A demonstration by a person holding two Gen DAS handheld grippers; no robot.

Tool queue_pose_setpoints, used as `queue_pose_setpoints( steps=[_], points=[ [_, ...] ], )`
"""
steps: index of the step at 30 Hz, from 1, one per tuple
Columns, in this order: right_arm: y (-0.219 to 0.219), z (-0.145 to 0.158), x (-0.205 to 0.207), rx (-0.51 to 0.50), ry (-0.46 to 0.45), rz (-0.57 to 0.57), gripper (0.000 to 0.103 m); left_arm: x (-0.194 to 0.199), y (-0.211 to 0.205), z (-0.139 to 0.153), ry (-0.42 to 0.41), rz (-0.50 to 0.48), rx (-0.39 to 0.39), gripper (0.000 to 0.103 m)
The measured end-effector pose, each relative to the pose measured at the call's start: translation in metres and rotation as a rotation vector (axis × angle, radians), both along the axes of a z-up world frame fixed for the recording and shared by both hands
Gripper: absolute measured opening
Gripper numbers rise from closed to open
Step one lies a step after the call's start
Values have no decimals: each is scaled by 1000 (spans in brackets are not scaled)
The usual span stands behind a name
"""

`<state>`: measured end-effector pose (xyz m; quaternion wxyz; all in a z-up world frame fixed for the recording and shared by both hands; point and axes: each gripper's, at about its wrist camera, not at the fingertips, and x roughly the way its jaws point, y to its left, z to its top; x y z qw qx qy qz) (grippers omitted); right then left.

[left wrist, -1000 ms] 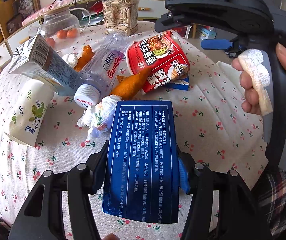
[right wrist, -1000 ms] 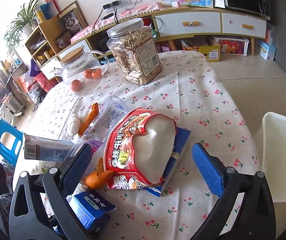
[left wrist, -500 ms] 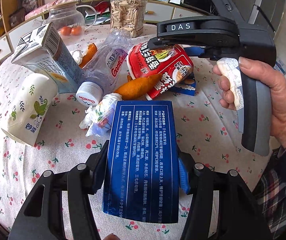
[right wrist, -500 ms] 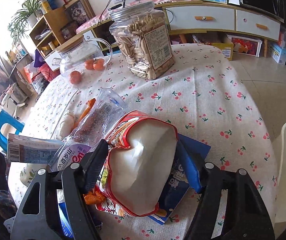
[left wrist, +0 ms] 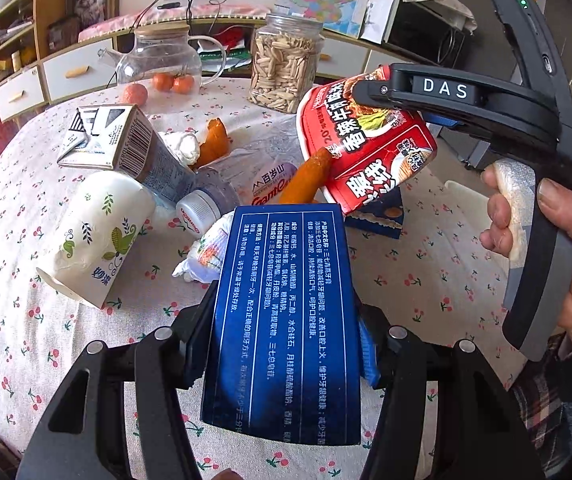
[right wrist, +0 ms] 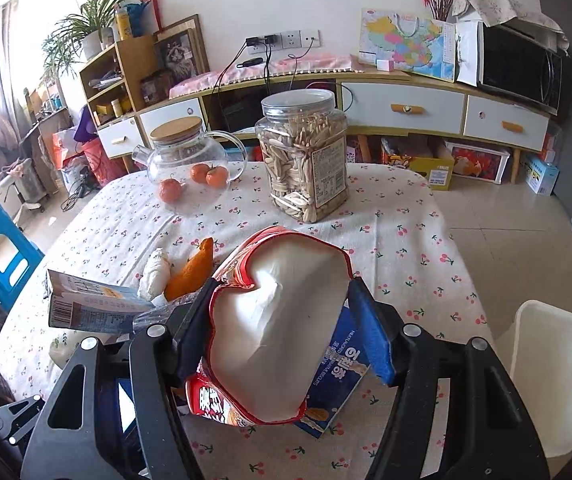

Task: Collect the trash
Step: 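Carry the red noodle package over the bin and open the right gripper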

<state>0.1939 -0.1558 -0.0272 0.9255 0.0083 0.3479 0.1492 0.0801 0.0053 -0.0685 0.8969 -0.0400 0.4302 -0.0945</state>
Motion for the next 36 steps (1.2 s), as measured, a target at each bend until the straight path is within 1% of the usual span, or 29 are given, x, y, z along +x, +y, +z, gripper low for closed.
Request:
queue_pose_setpoints(
  steps=[12, 15, 19, 20, 22, 24, 29, 36],
  points=[
    [-20, 24, -24, -75, -124, -86, 63, -4, 3, 17, -66, 33, -16, 57],
    [-22, 32, -37, -106, -191, -104, 63, -4, 3, 21, -81, 39, -18, 57],
    [-19, 51, -61, -150, -337, -92, 63, -6, 1, 25, -100, 42, -10, 57],
    [-19, 51, -59, -166, -340, -105, 63, -6, 1, 24, -99, 44, -9, 57],
    [-28, 44, -48, -155, -280, -138, 63, -6, 0, 24, -92, 48, -12, 57],
    [-34, 40, -45, -142, -253, -155, 63, -6, 0, 25, -95, 48, -11, 57],
    [-36, 45, -55, -167, -294, -156, 63, -5, -4, 31, -114, 48, -8, 57],
    [-55, 46, -67, -210, -309, -185, 63, -1, -18, 37, -127, 40, 1, 57]
  ],
)
